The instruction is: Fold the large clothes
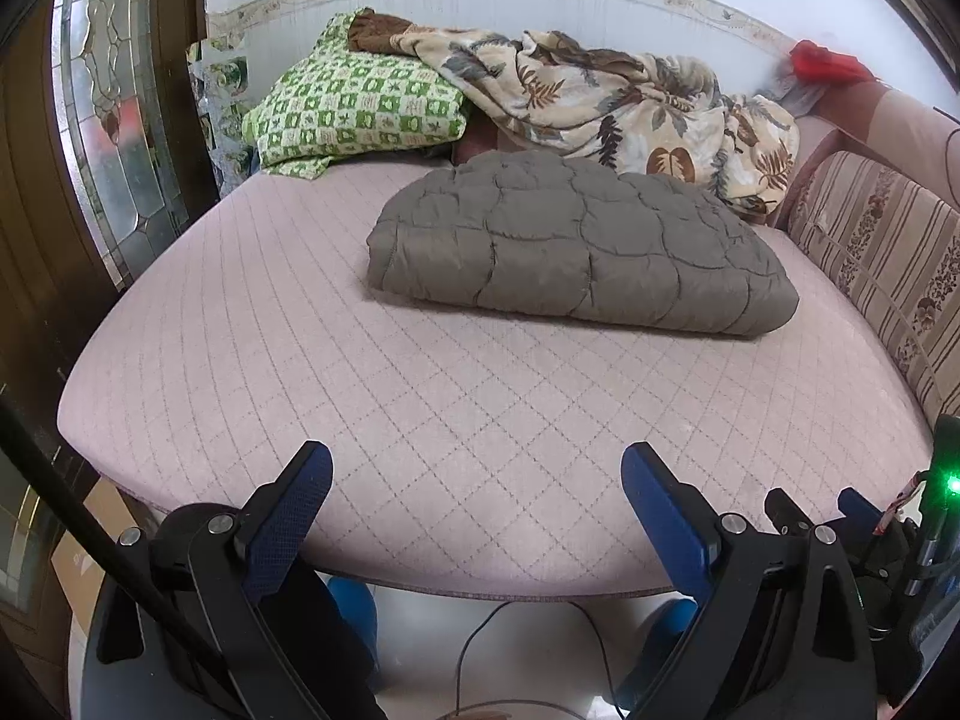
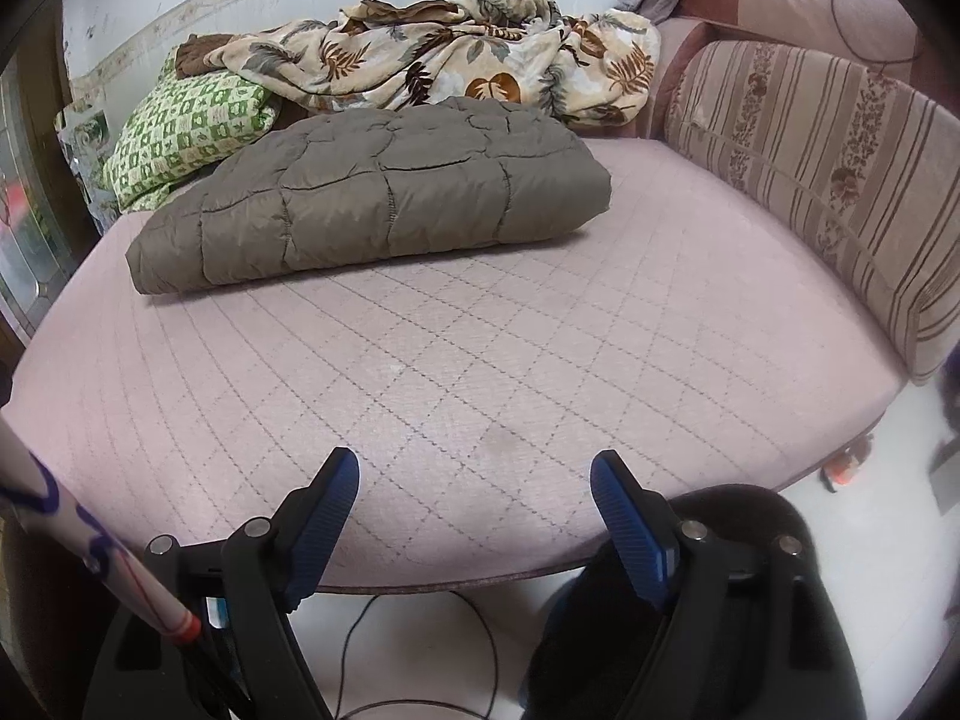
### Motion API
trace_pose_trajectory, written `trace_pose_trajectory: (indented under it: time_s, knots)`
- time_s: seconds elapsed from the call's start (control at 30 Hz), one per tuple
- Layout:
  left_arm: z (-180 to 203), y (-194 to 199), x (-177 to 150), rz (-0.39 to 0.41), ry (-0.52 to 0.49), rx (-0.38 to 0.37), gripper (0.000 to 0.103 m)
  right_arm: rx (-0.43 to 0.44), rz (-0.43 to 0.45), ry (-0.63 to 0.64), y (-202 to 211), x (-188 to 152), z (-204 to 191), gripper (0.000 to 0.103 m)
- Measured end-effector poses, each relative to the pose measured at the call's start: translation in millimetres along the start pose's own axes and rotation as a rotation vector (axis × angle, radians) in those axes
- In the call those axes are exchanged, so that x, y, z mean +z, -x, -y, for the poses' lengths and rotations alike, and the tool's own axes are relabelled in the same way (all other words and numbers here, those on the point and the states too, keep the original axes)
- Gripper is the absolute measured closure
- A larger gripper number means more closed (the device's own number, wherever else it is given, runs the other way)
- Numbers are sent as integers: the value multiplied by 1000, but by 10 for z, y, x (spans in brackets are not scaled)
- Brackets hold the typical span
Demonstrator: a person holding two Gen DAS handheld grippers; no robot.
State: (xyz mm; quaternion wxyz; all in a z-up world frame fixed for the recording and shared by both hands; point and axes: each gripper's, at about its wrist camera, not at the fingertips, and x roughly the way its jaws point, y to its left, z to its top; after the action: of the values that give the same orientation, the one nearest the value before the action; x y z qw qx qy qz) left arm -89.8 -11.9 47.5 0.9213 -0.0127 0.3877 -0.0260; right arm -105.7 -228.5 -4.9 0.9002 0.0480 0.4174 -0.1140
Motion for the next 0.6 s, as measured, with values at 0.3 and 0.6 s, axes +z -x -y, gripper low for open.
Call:
trace_pose_trajectory:
  time_s: [0.3, 0.6]
  knots:
    - [32, -261, -34, -67, -18, 29, 7, -45, 0, 23, -63, 39, -25, 17]
    - [61, -519, -64, -125, -40, 82, 7, -57, -44, 26, -253, 52, -36, 17]
